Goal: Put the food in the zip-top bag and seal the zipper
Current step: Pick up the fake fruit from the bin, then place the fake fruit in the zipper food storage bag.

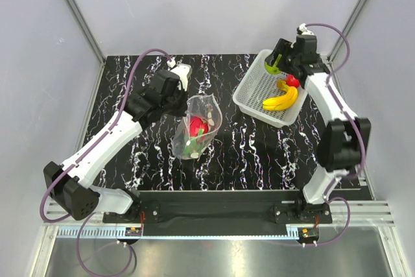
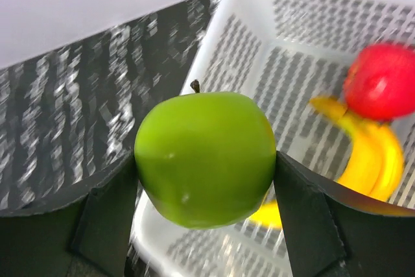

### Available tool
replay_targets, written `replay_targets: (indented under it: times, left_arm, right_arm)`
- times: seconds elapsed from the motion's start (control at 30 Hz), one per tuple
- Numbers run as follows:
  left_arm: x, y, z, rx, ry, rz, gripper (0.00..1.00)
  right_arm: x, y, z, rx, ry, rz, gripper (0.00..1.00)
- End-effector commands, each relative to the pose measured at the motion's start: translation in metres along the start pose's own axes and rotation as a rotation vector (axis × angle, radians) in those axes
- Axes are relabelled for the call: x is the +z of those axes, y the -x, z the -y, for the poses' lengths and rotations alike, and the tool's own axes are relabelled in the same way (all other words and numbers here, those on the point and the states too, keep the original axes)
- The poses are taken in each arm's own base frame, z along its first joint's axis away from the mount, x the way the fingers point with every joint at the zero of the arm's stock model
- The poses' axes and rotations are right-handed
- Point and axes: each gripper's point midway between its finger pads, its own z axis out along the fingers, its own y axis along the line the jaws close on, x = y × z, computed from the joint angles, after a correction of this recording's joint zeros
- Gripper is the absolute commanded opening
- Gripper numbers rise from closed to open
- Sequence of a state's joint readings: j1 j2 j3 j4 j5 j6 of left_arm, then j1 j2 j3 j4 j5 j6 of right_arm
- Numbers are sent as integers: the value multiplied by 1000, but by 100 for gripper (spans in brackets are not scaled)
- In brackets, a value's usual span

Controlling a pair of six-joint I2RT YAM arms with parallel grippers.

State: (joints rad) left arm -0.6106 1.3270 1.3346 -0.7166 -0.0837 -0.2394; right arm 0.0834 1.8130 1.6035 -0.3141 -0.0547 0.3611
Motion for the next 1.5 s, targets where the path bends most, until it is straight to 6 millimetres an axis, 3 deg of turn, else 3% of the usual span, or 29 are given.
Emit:
replay_targets:
  times: [0.0,0.07,0.1,0.13,0.17,0.2,0.23,0.27,0.3,0.33,0.4,0.6,0.77,0.9,1.03,1.2,1.47]
  left_arm:
    - [-7,20,2,10,-5,65,0]
    - [-7,19,2,10,-6,65,0]
    - [-6,18,2,12,-5,61,0]
    - [-6,18,3,13,-8,60,0]
    - [-7,18,3,12,-7,60,0]
    - [-7,18,2,13,-5,62,0]
    - [-6,18,2,13,-3,61,0]
    - [-6,18,1,13,-1,62,0]
    - [-6,17,0,15,4,61,0]
    - [-6,18,0,15,7,63,0]
    - [-4,16,-1,18,13,57,0]
    - [-2,15,-1,21,14,48,0]
    - [-5,16,1,20,3,54,0]
    - [-9,18,5,15,-24,62,0]
    - [-10,19,7,15,-33,68,0]
    - [-18,23,5,16,-26,90,0]
    - [-24,26,6,12,-38,112,0]
  right_arm:
    - [-55,-11,-44,12,199,-3,47]
    - [-73,-38,-57,-3,252,-51,47]
    - [-96,-38,-69,-21,285,-34,47]
    - [-108,-52,-89,-48,328,-52,47]
    - [-116,-70,-93,-59,339,-79,47]
    - [-137,-69,-105,-67,379,-55,47]
    - [-151,-80,-122,-82,425,-65,47]
    - [-158,-94,-126,-67,445,-90,47]
    - [-178,-88,-136,-62,492,-56,47]
    - [-187,-102,-145,-45,518,-81,47]
    - [-211,-103,-158,-35,581,-60,46]
    - [-247,-135,-198,-76,679,-120,45]
    - [-246,-159,-216,-118,675,-130,45]
    - [-240,-167,-229,-127,676,-96,45]
    - [-239,-145,-239,-148,648,-37,45]
    - [-229,-142,-247,-145,622,-24,45]
    - [-197,-184,-255,-183,565,-80,45]
